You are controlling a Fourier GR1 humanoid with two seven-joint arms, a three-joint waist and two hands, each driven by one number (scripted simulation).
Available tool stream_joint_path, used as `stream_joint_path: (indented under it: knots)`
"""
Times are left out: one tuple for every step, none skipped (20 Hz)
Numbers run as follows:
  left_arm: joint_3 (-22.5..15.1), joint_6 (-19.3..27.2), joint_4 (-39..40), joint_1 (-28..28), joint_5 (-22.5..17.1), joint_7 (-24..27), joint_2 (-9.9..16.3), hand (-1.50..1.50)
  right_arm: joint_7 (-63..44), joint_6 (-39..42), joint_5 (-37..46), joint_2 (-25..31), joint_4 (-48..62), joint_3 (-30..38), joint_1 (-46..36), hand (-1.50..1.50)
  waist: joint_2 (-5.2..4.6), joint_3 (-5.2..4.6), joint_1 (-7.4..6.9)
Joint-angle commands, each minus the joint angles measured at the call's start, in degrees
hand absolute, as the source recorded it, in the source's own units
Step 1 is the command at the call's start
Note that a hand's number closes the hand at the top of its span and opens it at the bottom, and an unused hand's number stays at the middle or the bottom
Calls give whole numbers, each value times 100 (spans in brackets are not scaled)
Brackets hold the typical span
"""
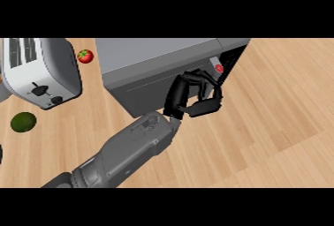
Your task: Pick up the milk, place it into the microwave and close the microwave
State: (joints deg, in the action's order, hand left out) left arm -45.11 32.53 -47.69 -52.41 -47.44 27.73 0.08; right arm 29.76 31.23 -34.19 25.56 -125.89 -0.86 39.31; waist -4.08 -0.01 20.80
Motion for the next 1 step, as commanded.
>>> stream_joint_path:
  knots:
    - [126, -182, 478, -452, -124, -91, -8, 150, 10, 136, -90, 60, -95, -29, 82, -150, -74, 5, 94]
